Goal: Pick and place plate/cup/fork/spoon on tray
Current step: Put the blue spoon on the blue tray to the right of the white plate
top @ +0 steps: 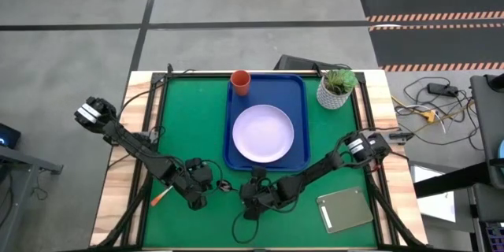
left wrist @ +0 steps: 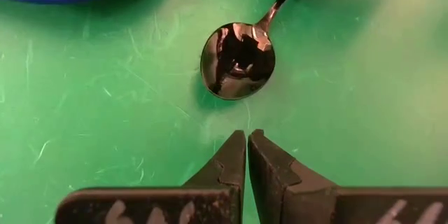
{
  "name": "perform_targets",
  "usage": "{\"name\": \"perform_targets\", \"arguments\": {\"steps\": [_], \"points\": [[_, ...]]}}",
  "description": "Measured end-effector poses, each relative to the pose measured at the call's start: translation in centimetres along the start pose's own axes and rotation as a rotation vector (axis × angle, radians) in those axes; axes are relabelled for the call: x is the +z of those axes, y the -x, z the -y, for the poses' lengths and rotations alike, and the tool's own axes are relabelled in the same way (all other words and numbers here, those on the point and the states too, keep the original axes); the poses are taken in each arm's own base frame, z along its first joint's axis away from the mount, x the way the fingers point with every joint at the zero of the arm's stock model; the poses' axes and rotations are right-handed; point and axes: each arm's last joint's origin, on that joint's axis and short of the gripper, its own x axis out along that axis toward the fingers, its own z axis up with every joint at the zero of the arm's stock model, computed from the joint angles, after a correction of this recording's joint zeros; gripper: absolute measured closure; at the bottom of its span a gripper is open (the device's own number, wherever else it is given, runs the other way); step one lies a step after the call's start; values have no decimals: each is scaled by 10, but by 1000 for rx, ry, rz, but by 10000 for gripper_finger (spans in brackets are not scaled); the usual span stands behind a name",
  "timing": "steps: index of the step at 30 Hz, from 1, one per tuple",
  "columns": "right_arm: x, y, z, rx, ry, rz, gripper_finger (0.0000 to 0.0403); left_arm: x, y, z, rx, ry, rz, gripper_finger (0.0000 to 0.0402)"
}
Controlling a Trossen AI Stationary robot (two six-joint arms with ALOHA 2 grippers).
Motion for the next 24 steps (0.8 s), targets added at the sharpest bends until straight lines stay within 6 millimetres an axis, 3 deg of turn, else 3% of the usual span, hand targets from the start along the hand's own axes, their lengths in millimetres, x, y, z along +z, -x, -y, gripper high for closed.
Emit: {"name": "perform_targets", "arguments": {"steps": [8, 16, 24], "points": [[-2, -5, -1, 21, -8, 10, 305, 0, 0, 0, -3, 0, -3, 402], [-2, -6, -1, 50, 1, -5, 384, -1, 0, 1, -38, -21, -44, 402], [2, 0, 1, 55, 45, -9, 392, 1, 7, 3, -79, -65, -40, 402]]}}
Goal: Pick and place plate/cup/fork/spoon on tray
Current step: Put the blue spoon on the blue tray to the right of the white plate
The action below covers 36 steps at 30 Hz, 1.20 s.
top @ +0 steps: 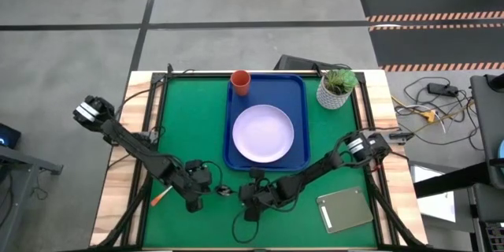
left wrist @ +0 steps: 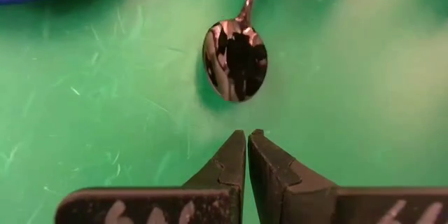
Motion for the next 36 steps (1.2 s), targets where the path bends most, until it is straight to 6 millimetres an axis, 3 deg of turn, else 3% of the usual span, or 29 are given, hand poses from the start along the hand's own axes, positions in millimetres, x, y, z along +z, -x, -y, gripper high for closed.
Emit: {"name": "perform_targets", "arguments": {"steps": [9, 13, 16, 21, 25, 31, 36], "points": [[20, 41, 9, 66, 43, -66, 393, 8, 23, 1, -57, -93, 82, 402], [33, 75, 18, 123, 93, -109, 394, 12, 35, 0, -57, -169, 148, 402], [49, 107, 35, 143, 131, -114, 394, 16, 43, -1, -25, -227, 222, 402], [73, 151, 85, 104, 144, -84, 394, 22, 56, -6, 112, -332, 364, 402], [84, 173, 130, 51, 177, -34, 394, 28, 66, -11, 242, -403, 460, 402], [82, 177, 207, -28, 237, -42, 394, 39, 76, -21, 388, -394, 561, 402], [60, 162, 277, -5, 178, -57, 394, 40, 71, -25, 480, -336, 585, 402]]}}
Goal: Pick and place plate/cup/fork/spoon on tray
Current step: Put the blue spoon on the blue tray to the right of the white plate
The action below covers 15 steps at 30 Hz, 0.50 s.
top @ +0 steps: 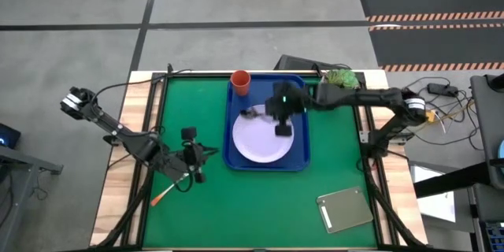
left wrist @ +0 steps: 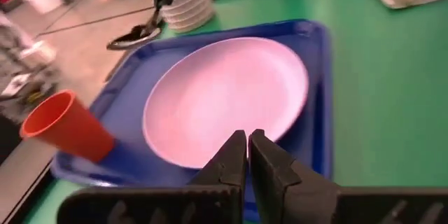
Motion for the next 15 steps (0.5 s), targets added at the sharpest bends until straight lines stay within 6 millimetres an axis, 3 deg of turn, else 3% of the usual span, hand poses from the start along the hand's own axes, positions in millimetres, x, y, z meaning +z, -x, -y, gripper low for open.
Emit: {"name": "perform_targets", "arguments": {"steps": [4, 7, 15], "points": [[-35, -11, 47, -15, -72, 3, 394, -4, -5, 5, 14, 14, -20, 402], [-60, -14, 71, -15, -117, -7, 394, -6, -8, 8, 18, 25, -32, 402], [-100, -22, 106, -101, -125, -26, 394, -6, -9, 6, 100, 24, -12, 402]]}}
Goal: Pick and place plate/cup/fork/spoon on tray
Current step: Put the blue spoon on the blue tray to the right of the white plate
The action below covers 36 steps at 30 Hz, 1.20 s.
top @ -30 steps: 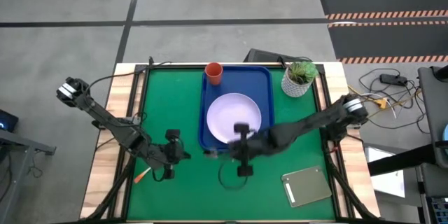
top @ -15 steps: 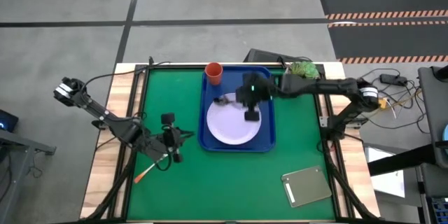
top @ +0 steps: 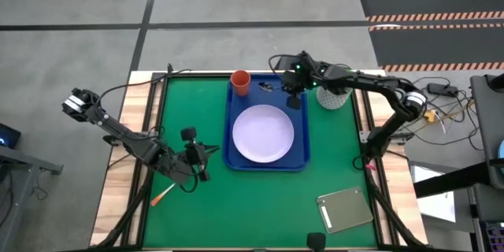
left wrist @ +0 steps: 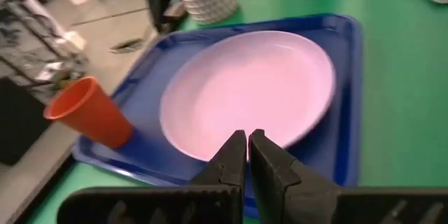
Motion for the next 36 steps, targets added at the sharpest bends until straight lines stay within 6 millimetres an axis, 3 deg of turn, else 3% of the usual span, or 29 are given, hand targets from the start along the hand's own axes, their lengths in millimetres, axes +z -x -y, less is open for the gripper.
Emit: {"name": "perform_targets", "arguments": {"steps": [14, 21, 27, 36], "points": [[-6, -55, 49, 8, 36, -97, 394, 1, 0, -2, 48, 33, 18, 402], [-14, -81, 62, 36, 48, -122, 394, 1, 0, -2, 48, 47, 18, 402], [-18, -92, 74, 21, 43, -134, 394, 1, 0, -2, 49, 57, 18, 402], [-22, -104, 76, 35, 66, -153, 394, 1, 0, -2, 49, 56, 18, 402]]}}
